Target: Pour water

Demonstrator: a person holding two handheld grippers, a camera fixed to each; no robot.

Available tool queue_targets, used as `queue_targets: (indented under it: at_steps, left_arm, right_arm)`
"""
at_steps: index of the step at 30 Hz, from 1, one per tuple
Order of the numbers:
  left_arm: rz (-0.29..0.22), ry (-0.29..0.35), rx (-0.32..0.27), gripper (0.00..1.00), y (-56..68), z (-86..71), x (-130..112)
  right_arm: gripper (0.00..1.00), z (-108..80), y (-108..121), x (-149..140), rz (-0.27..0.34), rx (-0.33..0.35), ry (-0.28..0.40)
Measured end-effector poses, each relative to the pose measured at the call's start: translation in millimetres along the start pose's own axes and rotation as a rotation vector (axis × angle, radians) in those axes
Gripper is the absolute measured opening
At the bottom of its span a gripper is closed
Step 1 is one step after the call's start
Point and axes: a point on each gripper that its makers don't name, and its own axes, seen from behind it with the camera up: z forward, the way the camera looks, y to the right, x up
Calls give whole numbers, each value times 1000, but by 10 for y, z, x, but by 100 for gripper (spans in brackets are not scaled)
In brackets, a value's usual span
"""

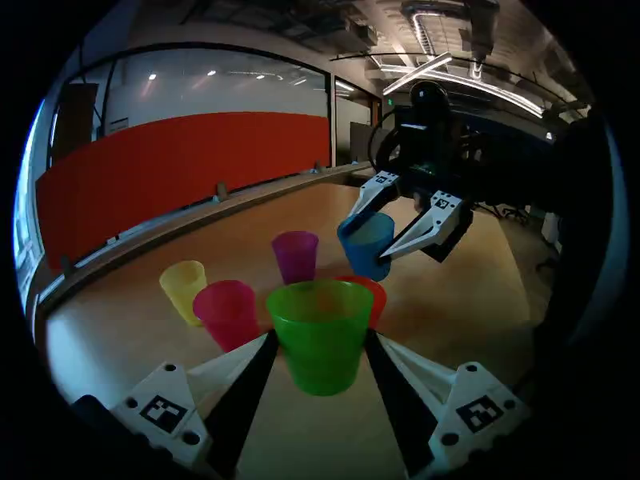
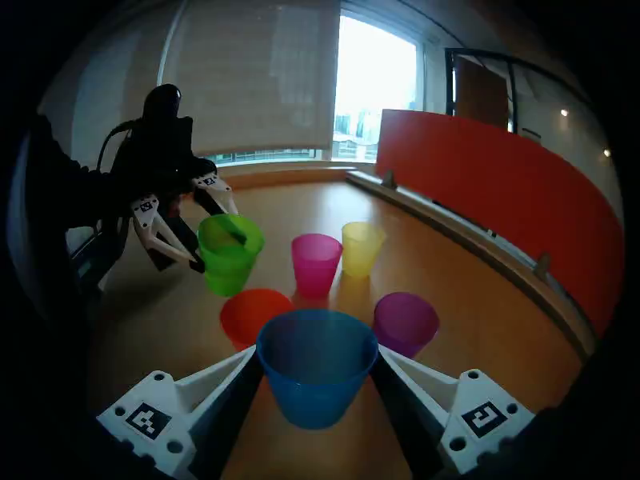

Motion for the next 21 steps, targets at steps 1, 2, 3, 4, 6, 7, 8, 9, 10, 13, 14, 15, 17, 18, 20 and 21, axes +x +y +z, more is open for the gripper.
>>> queue_targets:
  at_steps: [1,2,3,4,6,7,8,9,10,13,14,15,17,18,20,21]
  left_arm:
    - [0,-4,-2,79,0,5,-7]
    - [0,-7,-4,79,-1,9,-13]
    - [-1,-10,-6,79,-3,13,-20]
    - [-4,-14,-7,79,-8,15,-28]
    - [-8,-21,-10,79,-16,19,-43]
    - [-9,-26,-13,79,-13,18,-53]
    - [-9,-30,-15,79,-10,17,-63]
    - [-9,-36,-17,79,-7,15,-73]
    - [-4,-43,-20,79,0,13,-87]
    - [8,-67,-29,79,20,9,-133]
    - [12,-76,-32,79,27,9,-151]
    - [16,-84,-35,79,34,9,-168]
    - [25,-100,-41,79,42,10,-193]
    - [29,-106,-43,79,45,10,-203]
    - [37,-117,-47,79,43,8,-210]
    - [40,-122,-48,79,41,7,-213]
  right_arm:
    - [90,1,1,-7,2,0,-1]
    - [90,1,2,-14,3,1,-1]
    - [90,2,2,-23,4,1,-2]
    - [90,3,2,-39,6,1,-5]
    - [90,4,1,-67,7,3,-10]
    - [90,6,-2,-82,8,4,-13]
    - [90,8,-4,-95,8,6,-16]
    - [90,11,-6,-108,8,7,-19]
    - [90,16,-7,-123,9,8,-22]
    - [90,29,-10,-161,10,12,-32]
    - [90,33,-12,-173,10,13,-35]
    - [90,37,-13,-183,10,15,-38]
    - [90,40,-16,-198,7,19,-46]
    - [90,42,-17,-204,6,20,-49]
    - [90,46,-17,-219,2,21,-55]
    - [90,47,-17,-226,1,22,-58]
